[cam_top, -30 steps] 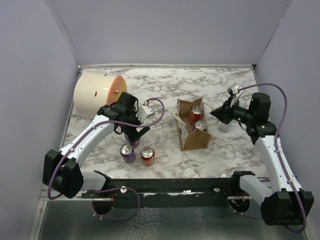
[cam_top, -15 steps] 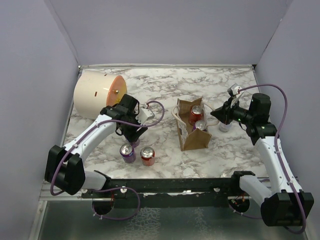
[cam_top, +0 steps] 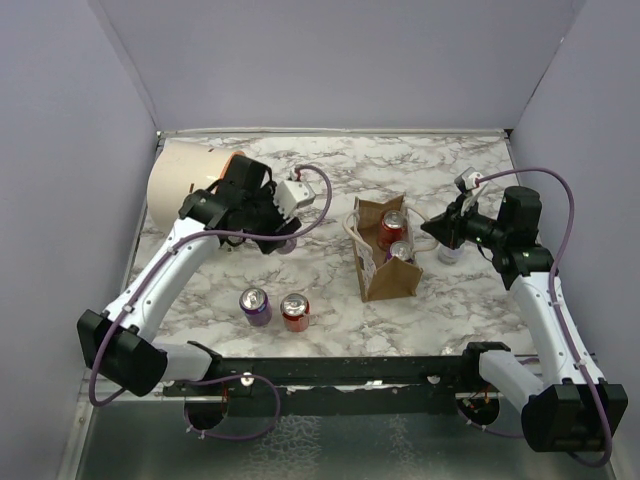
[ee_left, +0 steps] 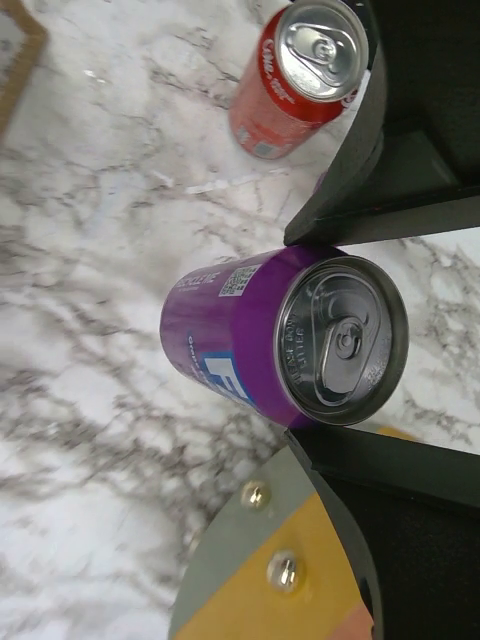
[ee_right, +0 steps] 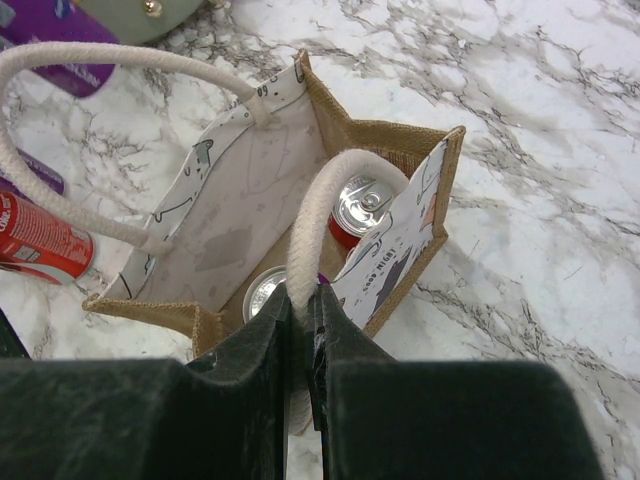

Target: Place the beverage into the canvas bag

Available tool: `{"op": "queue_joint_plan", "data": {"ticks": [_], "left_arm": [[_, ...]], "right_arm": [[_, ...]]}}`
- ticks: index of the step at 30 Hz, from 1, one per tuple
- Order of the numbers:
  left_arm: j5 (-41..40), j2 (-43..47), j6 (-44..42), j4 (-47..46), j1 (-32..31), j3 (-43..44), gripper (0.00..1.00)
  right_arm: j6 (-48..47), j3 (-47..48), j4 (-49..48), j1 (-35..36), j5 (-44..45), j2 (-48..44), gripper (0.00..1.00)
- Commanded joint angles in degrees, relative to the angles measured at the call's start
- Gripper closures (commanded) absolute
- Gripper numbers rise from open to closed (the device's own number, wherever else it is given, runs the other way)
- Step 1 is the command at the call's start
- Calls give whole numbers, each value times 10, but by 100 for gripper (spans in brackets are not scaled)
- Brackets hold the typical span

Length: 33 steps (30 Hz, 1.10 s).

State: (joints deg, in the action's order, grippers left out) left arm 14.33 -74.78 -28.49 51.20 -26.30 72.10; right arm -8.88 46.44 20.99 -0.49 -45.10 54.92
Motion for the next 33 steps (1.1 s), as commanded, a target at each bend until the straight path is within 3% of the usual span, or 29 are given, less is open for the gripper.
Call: {"op": "queue_joint_plan", "data": {"ticks": [1,14,18,24,33], "left_arm": [[52,6,6,-28,-3,110,100],[108,-35,103,-147,-48,290,100],[122,-80,120,-139,-79,354,100],[98,-122,108,-175,-146,371,100],[124,-188,149,-205,-172,357,100]], "right_arm": [[-1,9,3,-3,-19,0,99],[-2,7,2,-3,-28,-3,99],[-5,4,2,-3,-31,-6,99],[-4,-1,1,-3,-31,-13,99],[6,-13,-9,-3,39,-38,99]]}}
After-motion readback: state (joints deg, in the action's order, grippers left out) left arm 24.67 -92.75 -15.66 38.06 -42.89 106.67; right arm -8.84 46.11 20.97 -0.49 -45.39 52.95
